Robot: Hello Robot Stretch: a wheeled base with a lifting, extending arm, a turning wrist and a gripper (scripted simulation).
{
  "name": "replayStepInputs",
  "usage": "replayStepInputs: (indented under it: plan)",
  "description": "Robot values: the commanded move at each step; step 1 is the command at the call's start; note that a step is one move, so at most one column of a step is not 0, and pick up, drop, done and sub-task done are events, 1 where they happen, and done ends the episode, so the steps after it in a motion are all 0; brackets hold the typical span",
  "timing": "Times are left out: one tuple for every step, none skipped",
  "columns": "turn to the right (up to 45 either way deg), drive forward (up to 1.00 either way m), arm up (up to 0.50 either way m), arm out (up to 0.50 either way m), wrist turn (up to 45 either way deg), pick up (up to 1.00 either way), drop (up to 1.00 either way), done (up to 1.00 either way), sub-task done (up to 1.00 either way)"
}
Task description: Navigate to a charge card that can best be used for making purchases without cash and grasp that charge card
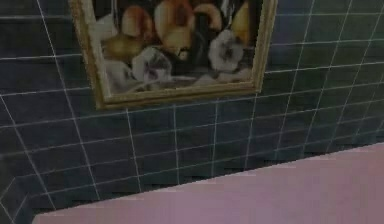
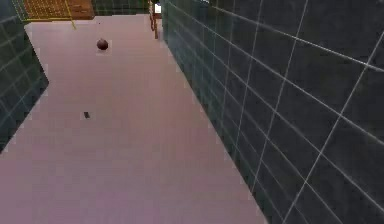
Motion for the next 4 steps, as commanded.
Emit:
replayStepInputs:
  plan:
    - [45.0,0.0,0.0,0.0,0.0,0.0,0.0,0.0,0.0]
    - [27.0,0.0,0.0,0.0,0.0,0.0,0.0,0.0,0.0]
    - [0.0,1.0,0.0,0.0,0.0,0.0,0.0,0.0,0.0]
    - [0.0,1.0,0.0,0.0,0.0,0.0,0.0,0.0,0.0]
